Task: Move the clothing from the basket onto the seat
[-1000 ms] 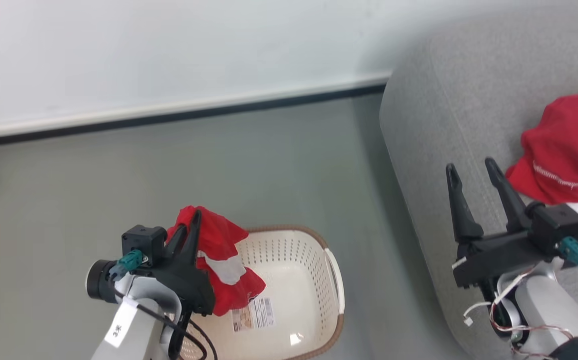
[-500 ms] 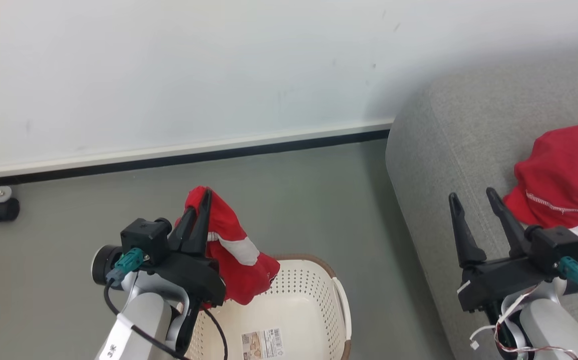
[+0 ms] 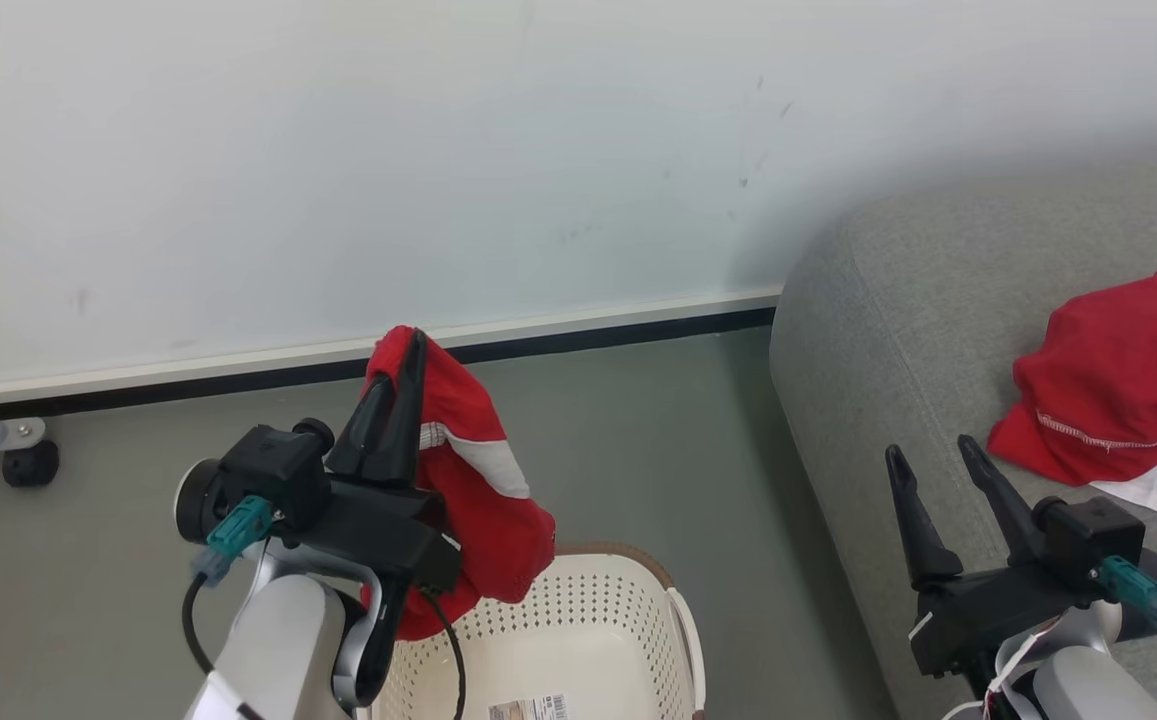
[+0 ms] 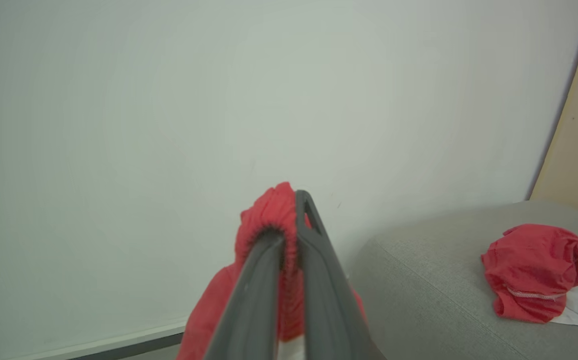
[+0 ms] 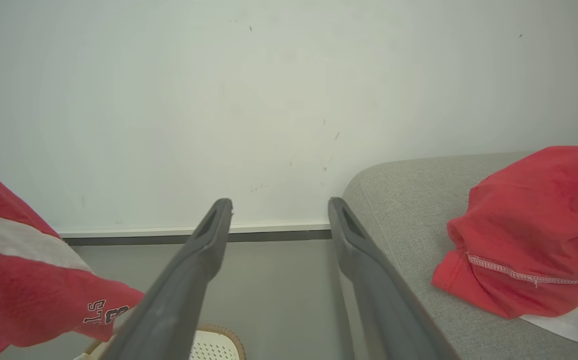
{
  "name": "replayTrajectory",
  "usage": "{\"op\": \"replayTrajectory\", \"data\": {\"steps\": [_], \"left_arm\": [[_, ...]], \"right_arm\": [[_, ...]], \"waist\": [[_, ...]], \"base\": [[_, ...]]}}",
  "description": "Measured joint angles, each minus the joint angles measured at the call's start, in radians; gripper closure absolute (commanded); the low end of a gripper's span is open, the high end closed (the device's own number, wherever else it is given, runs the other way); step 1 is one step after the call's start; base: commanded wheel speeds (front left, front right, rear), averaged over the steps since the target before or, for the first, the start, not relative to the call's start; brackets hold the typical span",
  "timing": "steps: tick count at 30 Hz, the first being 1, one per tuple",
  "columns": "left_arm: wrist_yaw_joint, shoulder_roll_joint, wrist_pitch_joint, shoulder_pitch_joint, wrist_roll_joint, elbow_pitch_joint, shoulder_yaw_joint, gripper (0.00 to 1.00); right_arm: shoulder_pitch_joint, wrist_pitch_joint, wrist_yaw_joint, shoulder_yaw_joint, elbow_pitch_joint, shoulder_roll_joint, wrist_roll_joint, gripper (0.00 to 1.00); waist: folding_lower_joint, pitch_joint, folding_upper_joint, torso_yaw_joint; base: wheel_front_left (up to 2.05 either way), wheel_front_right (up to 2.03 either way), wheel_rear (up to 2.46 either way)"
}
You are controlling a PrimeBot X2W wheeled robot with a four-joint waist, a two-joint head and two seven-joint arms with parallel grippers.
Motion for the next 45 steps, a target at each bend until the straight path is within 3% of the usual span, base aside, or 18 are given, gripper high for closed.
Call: {"op": "replayTrajectory", "data": {"steps": [26, 35, 45], "left_arm": [[0.036, 0.012, 0.082, 0.061, 0.009, -0.211, -0.024, 1.00], [0.044, 0.012, 0.109, 0.068, 0.009, -0.242, -0.027, 1.00], [0.045, 0.008, 0.137, 0.072, 0.009, -0.259, -0.055, 1.00]], "right_arm": [[0.018, 0.036, 0.009, 0.042, -0.029, 0.016, 0.008, 0.00], [-0.025, 0.054, 0.054, 0.130, -0.067, 0.066, -0.003, 0.00], [-0.118, 0.090, 0.129, 0.275, -0.071, 0.178, -0.032, 0.00]], "waist": [[0.0001, -0.026, 0.0000, -0.005], [0.0001, -0.021, 0.0001, -0.003], [0.0001, -0.012, 0.0000, 0.009]], "base": [[0.00, 0.00, 0.00], [0.00, 0.00, 0.00], [0.00, 0.00, 0.00]]}}
